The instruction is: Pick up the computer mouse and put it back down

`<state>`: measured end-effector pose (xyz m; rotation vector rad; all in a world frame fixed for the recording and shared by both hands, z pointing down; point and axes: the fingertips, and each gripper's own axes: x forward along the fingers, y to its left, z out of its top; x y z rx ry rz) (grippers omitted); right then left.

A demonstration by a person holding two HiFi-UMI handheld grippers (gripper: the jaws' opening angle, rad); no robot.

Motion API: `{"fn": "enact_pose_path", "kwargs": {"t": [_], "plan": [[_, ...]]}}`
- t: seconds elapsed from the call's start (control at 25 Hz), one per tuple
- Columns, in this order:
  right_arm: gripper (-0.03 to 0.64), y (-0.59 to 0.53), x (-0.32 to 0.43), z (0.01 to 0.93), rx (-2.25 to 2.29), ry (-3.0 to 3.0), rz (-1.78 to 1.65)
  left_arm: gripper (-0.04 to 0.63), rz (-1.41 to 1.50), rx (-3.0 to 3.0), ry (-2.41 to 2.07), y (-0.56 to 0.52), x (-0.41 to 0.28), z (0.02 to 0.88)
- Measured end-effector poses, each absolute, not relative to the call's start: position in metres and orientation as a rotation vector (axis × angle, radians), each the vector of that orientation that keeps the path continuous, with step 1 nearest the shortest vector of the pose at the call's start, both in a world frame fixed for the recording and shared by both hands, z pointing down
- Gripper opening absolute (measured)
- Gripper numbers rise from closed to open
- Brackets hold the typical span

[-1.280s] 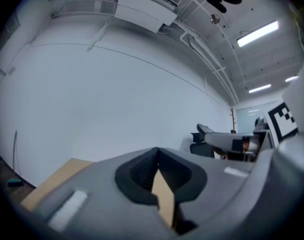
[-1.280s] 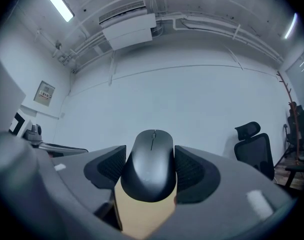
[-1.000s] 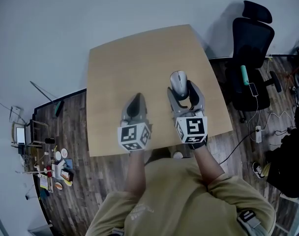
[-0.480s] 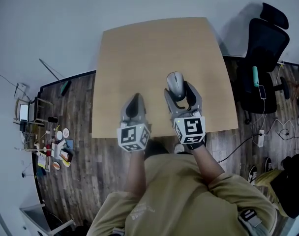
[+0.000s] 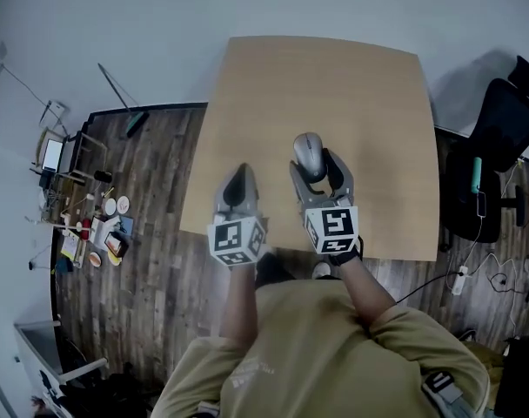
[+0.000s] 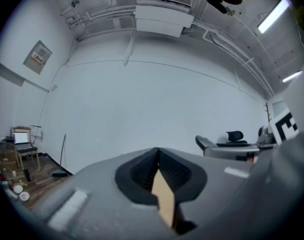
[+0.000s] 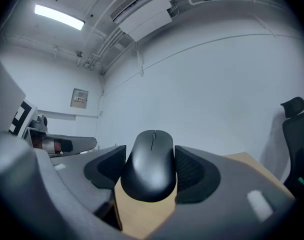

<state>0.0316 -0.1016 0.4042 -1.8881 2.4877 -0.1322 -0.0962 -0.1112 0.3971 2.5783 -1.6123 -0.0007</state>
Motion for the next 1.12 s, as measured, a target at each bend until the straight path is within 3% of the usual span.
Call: {"fn": "enact_pose_path", "kwargs": {"t": [0.68, 1.12], "plan": [[0.307, -0.217, -0.120, 0.496, -1.713, 2.819, -0.357, 0.002, 0.092, 2.361, -1.721, -0.218, -0.232, 0.456], [0.307, -0.242, -0.235, 0.583, -1.207, 3.279, -0.370, 0.002, 0.120, 2.164, -1.809, -0.245, -0.325, 0.508]]}}
